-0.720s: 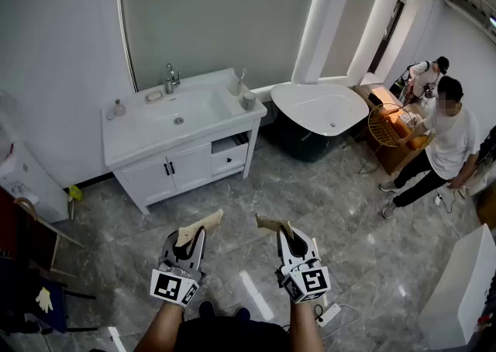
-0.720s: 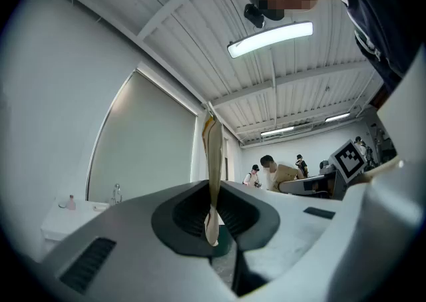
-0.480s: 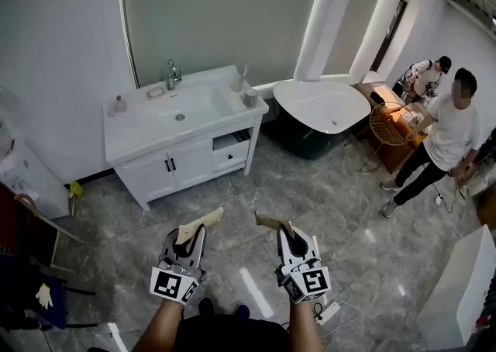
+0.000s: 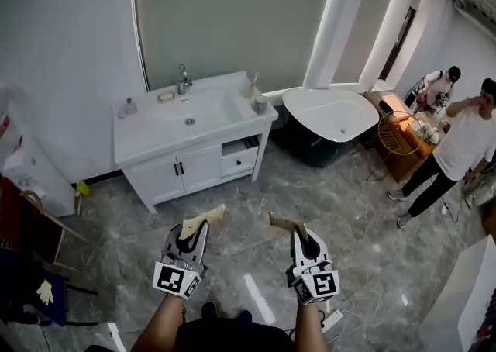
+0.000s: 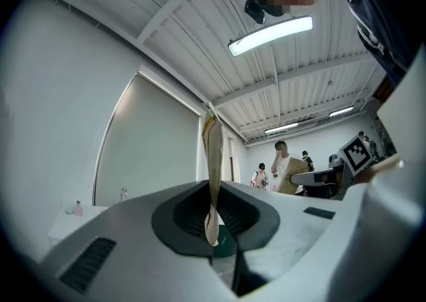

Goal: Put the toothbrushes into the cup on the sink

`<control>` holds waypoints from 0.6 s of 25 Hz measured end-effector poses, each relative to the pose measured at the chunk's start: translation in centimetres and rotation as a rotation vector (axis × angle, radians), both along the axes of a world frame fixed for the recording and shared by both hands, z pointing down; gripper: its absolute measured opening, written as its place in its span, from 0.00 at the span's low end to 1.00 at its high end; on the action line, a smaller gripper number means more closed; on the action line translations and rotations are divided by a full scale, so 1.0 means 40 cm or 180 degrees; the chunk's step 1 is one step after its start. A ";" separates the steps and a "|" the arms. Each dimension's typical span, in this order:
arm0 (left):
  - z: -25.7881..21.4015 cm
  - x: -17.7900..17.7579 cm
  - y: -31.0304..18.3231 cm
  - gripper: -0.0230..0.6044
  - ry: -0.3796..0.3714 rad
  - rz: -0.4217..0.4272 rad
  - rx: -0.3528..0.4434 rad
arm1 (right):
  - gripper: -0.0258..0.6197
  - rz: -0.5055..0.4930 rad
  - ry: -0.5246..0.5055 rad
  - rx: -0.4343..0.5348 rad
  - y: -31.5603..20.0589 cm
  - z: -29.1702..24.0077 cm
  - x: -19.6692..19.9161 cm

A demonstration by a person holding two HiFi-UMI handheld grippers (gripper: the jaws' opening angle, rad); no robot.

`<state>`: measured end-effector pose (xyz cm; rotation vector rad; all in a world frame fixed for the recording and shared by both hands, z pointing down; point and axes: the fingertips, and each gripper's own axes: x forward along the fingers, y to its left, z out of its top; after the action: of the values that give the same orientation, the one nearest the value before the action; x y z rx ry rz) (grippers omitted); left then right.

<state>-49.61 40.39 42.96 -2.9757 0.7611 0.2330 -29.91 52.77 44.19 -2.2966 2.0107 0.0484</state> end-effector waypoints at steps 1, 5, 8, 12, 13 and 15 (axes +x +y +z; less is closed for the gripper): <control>-0.003 -0.002 -0.007 0.11 -0.0002 -0.0014 0.0016 | 0.11 0.0025 -0.0007 -0.0019 0.000 -0.002 0.006; -0.012 -0.003 -0.055 0.11 0.0020 -0.0122 0.0037 | 0.11 0.0083 0.0058 -0.0038 -0.017 -0.004 0.042; -0.004 0.024 -0.080 0.11 -0.0043 -0.0153 0.0054 | 0.11 0.0094 0.0092 -0.0068 -0.032 0.010 0.070; -0.012 0.047 -0.072 0.11 -0.0052 -0.0118 0.0052 | 0.11 0.0142 0.0043 -0.0103 -0.030 0.009 0.085; -0.014 0.049 -0.068 0.11 -0.0050 -0.0118 0.0037 | 0.11 0.0144 0.0048 -0.0097 -0.026 0.004 0.088; -0.022 0.052 -0.067 0.11 -0.0023 -0.0123 0.0025 | 0.11 0.0139 0.0082 -0.0085 -0.027 -0.006 0.093</control>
<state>-47.55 37.73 42.09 -2.9497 0.8142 0.2226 -26.19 51.70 43.97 -2.3683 1.9851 0.0547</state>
